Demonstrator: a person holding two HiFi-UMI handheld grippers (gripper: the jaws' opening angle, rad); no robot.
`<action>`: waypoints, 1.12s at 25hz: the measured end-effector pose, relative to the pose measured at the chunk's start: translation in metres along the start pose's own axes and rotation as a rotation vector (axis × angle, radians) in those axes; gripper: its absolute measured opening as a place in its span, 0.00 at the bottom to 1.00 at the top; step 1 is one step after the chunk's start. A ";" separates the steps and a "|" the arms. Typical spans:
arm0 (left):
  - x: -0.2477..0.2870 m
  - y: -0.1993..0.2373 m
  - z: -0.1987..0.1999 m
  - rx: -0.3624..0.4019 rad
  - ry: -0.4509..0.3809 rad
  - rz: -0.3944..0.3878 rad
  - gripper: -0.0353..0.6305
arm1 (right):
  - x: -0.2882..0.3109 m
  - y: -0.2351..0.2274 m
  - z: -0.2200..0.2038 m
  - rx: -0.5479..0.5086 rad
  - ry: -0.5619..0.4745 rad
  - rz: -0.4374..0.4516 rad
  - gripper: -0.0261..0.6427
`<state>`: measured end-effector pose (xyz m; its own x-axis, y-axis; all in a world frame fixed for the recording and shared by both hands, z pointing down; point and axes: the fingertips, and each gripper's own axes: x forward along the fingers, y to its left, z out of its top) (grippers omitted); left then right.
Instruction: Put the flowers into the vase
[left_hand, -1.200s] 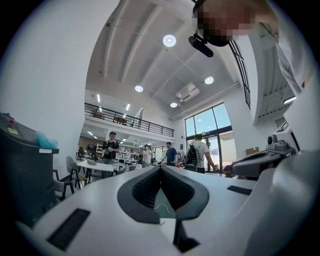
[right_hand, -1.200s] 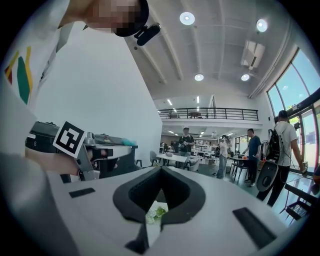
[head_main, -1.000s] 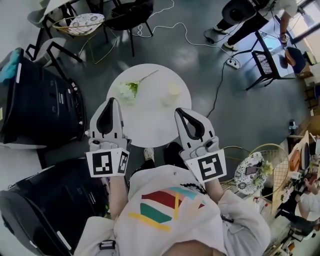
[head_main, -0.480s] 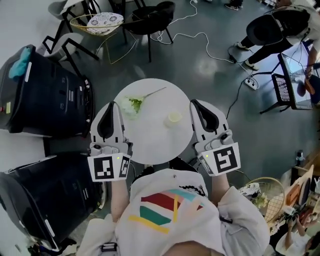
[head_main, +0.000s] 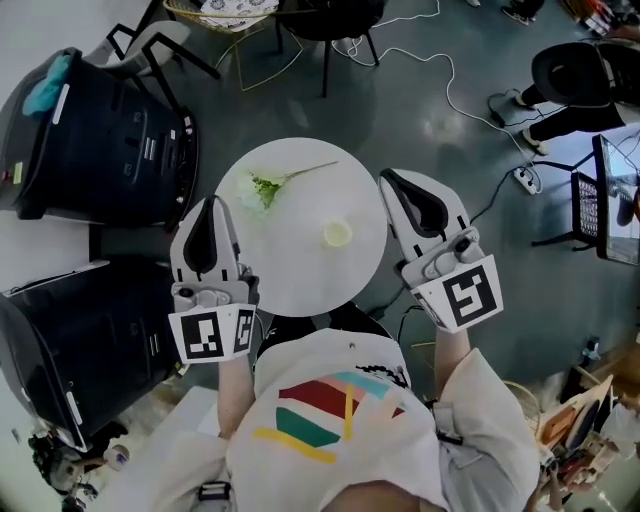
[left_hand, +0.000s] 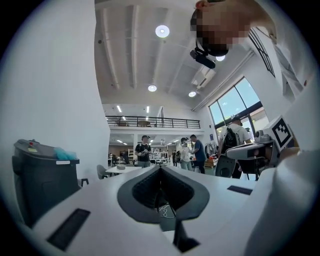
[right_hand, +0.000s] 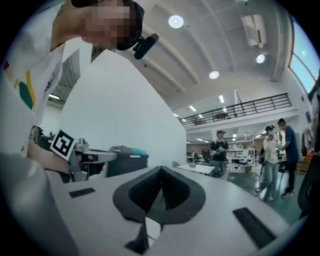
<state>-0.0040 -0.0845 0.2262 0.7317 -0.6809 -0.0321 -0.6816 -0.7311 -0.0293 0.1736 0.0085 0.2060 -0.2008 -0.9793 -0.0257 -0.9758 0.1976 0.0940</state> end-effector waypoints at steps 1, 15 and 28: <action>-0.001 0.003 -0.004 -0.009 0.006 0.014 0.06 | 0.005 0.001 -0.002 -0.024 0.006 0.043 0.05; 0.014 0.044 -0.032 -0.046 0.049 0.113 0.06 | 0.103 0.015 -0.006 -0.146 -0.025 0.312 0.06; 0.002 0.075 -0.130 -0.094 0.177 0.163 0.06 | 0.201 0.088 -0.165 -0.330 0.374 0.817 0.55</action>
<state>-0.0530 -0.1460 0.3540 0.6069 -0.7810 0.1470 -0.7934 -0.6062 0.0551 0.0619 -0.1778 0.3731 -0.7124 -0.5061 0.4862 -0.4614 0.8598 0.2190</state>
